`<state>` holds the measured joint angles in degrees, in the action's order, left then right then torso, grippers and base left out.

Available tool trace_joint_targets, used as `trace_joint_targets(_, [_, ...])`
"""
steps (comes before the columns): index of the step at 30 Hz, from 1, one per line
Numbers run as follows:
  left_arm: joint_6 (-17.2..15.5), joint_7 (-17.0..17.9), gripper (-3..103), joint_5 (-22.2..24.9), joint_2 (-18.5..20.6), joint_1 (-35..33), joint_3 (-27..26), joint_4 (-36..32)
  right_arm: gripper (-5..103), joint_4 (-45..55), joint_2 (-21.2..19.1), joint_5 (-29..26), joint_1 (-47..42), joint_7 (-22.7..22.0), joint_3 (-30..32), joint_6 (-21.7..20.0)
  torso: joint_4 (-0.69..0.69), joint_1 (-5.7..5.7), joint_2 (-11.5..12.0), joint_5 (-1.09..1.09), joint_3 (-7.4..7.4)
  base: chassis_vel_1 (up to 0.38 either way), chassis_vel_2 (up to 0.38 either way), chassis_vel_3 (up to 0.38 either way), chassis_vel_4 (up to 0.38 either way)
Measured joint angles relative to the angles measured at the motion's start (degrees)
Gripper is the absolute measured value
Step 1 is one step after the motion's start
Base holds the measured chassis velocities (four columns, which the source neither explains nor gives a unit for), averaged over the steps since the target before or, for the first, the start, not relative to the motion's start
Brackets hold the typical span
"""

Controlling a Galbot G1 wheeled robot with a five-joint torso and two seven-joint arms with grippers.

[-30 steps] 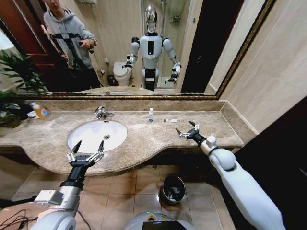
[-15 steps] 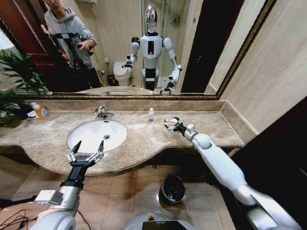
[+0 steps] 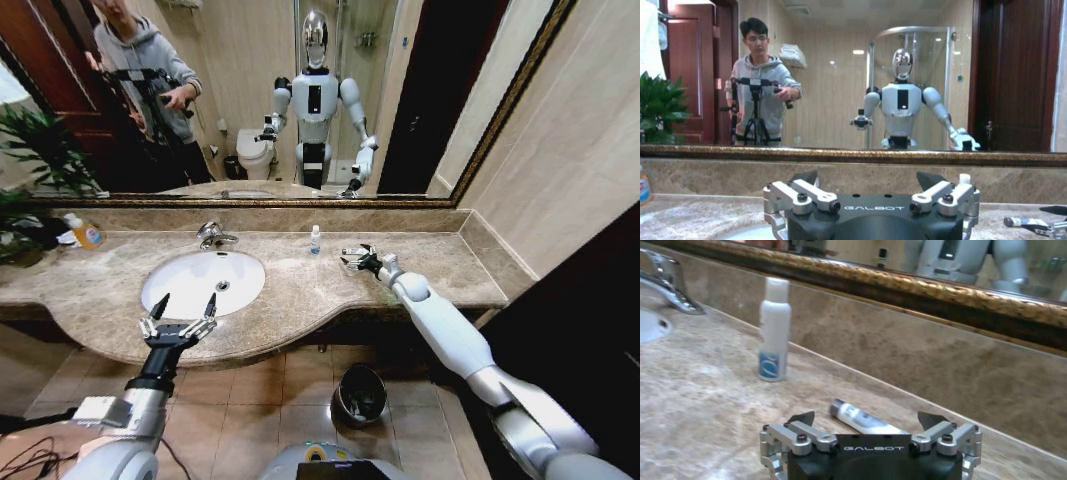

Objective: Pick up the trash from the sink and place it in the trash bin.

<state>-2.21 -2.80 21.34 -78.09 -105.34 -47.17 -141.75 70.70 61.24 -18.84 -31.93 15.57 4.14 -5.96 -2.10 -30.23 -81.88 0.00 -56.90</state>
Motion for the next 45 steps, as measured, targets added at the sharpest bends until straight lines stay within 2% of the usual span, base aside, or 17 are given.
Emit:
trace_joint_targets(4, [0.0, 0.0, 100, 0.0, 0.0, 0.0, 0.0, 0.0, 103, -1.45, 0.61, 0.43, 0.88, -0.44, -0.23, -0.01, -0.01, 0.0, 0.0, 0.0, 0.0, 0.0, 0.0, 0.0, 0.0])
trace_joint_targets(9, [0.0, 0.0, 100, 0.0, 0.0, 0.0, 0.0, 0.0, 98, -3.16, 1.49, 0.74, 2.54, -0.49, -1.63, 0.25, -0.01, 0.0, 0.0, 0.0, 0.0, 0.0, 0.0, 0.0, 0.0])
trace_joint_targets(11, [0.0, 0.0, 100, 0.0, 0.0, 0.0, 0.01, 0.0, 91, -5.13, 2.42, 1.3, 3.87, -0.41, -2.55, 0.74, -0.01, 0.0, 0.0, 0.0, 0.0, 0.0, 0.0, 0.0, 0.0])
trace_joint_targets(16, [0.0, 0.0, 100, 0.0, 0.0, 0.0, 0.0, 0.0, 84, -7.89, 3.69, 1.82, 5.74, -0.24, -3.38, 1.19, -0.02, 0.0, 0.0, 0.0, 0.0, 0.0, 0.0, 0.0, 0.0])
trace_joint_targets(19, [0.0, 0.0, 100, 0.0, 0.0, 0.0, 0.0, 0.0, 71, -9.39, 4.25, 1.89, 6.9, 0.12, -3.61, 1.46, -0.02, 0.0, 0.0, 0.0, 0.0, 0.0, 0.0, 0.0, 0.0])
trace_joint_targets(20, [0.0, 0.0, 100, 0.0, 0.0, 0.0, 0.0, 0.0, 71, -9.39, 4.25, 1.89, 6.9, 0.12, -3.61, 1.46, -0.02, 0.0, 0.0, 0.0, 0.0, 0.0, 0.0, 0.0, 0.0])
trace_joint_targets(23, [0.0, 0.0, 100, 0.0, 0.0, 0.0, 0.0, 0.0, 55, -9.71, 4.0, 1.74, 7.1, 0.3, -3.93, 0.98, -0.01, 0.0, 0.0, 0.0, 0.0, 0.0, 0.0, 0.0, 0.0])
trace_joint_targets(25, [0.0, 0.0, 100, 0.0, 0.0, 0.0, 0.0, 0.0, 55, -9.7, 3.88, 1.69, 7.04, 0.32, -4.01, 0.88, -0.01, 0.0, 0.0, 0.0, 0.0, 0.0, 0.0, 0.0, 0.0])
trace_joint_targets(26, [0.0, 0.0, 100, 0.0, 0.0, 0.0, 0.0, 0.0, 49, -9.39, 3.55, 1.59, 6.65, 0.34, -4.12, 0.47, -0.01, 0.0, 0.0, 0.0, 0.0, 0.0, 0.0, 0.0, 0.0])
trace_joint_targets(27, [0.0, 0.0, 100, 0.0, 0.0, 0.0, 0.0, 0.0, 49, -9.39, 3.55, 1.59, 6.65, 0.34, -4.12, 0.47, -0.01, 0.0, 0.0, 0.0, 0.0, 0.0, 0.0, 0.0, 0.0])
trace_joint_targets(31, [0.0, 0.0, 100, 0.0, 0.0, 0.0, 0.0, 0.0, 28, -8.15, 2.72, 1.02, 5.7, 0.45, -4.14, -0.34, -0.01, 0.0, 0.0, 0.0, 0.0, 0.0, 0.0, 0.0, 0.0])
trace_joint_targets(34, [0.0, 0.0, 100, 0.0, 0.0, 0.0, 0.0, 0.0, 23, -7.99, 2.57, 0.93, 5.62, 0.51, -4.11, -0.38, -0.01, 0.0, 0.0, 0.0, 0.0, 0.0, 0.0, 0.0, 0.0])
trace_joint_targets(38, [0.0, 0.0, 100, 0.0, 0.0, 0.0, 0.0, 0.0, 8, -7.02, 2.07, 0.51, 5.24, 0.53, -3.84, -0.69, -0.01, 0.0, 0.0, 0.0, 0.0, 0.0, 0.0, 0.0, 0.0])
trace_joint_targets(45, [0.0, 0.0, 100, 0.0, 0.0, 0.0, 0.0, 0.0, 4, -3.28, 0.76, -0.07, 3.82, 0.29, -2.16, -0.76, -0.02, 0.0, 0.0, 0.0, 0.0, 0.0, 0.0, 0.0, 0.0])
